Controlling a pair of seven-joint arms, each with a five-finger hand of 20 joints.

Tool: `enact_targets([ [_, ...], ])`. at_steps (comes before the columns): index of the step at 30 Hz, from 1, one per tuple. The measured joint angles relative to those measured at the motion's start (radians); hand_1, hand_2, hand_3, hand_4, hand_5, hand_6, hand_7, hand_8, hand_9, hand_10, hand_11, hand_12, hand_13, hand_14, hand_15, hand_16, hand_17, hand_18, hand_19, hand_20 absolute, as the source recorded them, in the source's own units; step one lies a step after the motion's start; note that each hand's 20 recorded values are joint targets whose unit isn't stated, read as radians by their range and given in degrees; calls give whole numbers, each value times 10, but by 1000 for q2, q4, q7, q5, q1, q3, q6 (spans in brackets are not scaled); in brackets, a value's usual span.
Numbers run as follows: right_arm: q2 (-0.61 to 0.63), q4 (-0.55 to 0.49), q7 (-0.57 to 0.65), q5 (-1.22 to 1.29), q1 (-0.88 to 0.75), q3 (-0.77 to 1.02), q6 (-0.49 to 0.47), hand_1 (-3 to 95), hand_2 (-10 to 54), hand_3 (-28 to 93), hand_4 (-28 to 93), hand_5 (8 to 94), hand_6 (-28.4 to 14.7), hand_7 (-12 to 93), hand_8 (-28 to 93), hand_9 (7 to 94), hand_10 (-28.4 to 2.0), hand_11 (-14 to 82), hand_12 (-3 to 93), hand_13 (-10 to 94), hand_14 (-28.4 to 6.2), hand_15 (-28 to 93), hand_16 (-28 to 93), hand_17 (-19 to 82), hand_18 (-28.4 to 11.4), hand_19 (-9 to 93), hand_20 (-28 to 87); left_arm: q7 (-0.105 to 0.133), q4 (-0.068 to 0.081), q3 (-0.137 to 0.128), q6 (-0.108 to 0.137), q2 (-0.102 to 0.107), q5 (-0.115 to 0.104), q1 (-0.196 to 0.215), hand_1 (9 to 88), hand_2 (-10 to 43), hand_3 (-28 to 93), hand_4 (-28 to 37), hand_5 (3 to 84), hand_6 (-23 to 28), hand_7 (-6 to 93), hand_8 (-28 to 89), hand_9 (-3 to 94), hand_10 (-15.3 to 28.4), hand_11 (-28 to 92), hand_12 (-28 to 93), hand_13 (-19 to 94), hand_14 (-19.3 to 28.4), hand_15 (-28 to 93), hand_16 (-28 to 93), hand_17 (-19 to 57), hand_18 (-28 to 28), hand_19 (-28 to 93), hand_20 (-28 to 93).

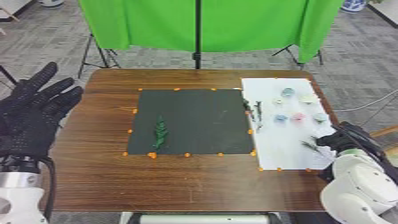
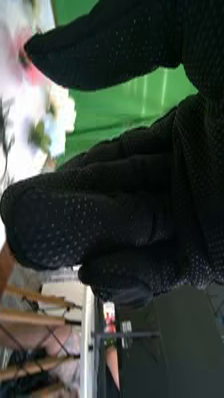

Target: Arrange flowers

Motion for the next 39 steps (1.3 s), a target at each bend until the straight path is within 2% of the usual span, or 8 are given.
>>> enact_targets([
  [9, 3, -10, 13, 12, -99, 82, -55, 380, -77, 651, -232, 546, -86, 71, -91, 815, -171, 258, 154, 844, -101, 548, 147, 556, -187, 932, 213, 11, 0, 0, 4, 5, -4, 5, 202, 81, 767, -283, 326, 80, 144, -98, 301, 196, 248, 105, 228, 265, 450, -80, -77, 264, 630, 4],
  [21, 11, 76, 18, 31, -23, -24, -57, 401, -81, 654, -235, 552, -75, 61, -87, 807, -160, 272, 152, 837, -95, 548, 144, 559, -175, 932, 182, 10, 1, 13, 6, 6, -6, 1, 202, 80, 768, -283, 326, 80, 144, -98, 302, 195, 249, 106, 229, 264, 450, -80, -78, 264, 629, 4],
  [25, 17, 100, 18, 31, 1, -60, -44, 434, -92, 676, -252, 617, -39, 94, -98, 811, -146, 277, 149, 833, -90, 547, 141, 560, -165, 932, 157, 10, 1, 13, 6, 6, -6, 2, 203, 82, 766, -283, 327, 81, 143, -98, 301, 195, 249, 106, 229, 264, 448, -80, -78, 264, 629, 5],
  [28, 24, 115, 16, 16, 22, -86, -14, 469, -94, 673, -267, 694, -18, 125, -83, 827, -122, 278, 150, 837, -81, 539, 140, 558, -160, 932, 143, 10, 1, 13, 6, 6, -6, 2, 202, 81, 767, -283, 326, 81, 143, -98, 301, 194, 250, 106, 228, 264, 449, -79, -78, 264, 629, 5],
  [33, 45, 156, 11, -9, 77, -161, 81, 545, -95, 620, -282, 808, -6, 141, 6, 869, -99, 235, 192, 850, -64, 519, 149, 558, -155, 932, 127, 9, 0, 12, 6, 5, -6, 2, 202, 81, 767, -283, 325, 80, 144, -98, 301, 195, 250, 105, 229, 264, 449, -79, -78, 264, 628, 5],
  [39, 55, 190, 4, -27, 151, -239, 126, 562, -95, 637, -282, 855, 1, 164, 34, 906, -89, 216, 223, 873, -54, 514, 158, 560, -155, 932, 148, 5, 1, 14, 6, 4, -6, 1, 202, 81, 768, -283, 326, 80, 144, -98, 301, 195, 250, 105, 229, 264, 450, -79, -78, 264, 628, 6],
])
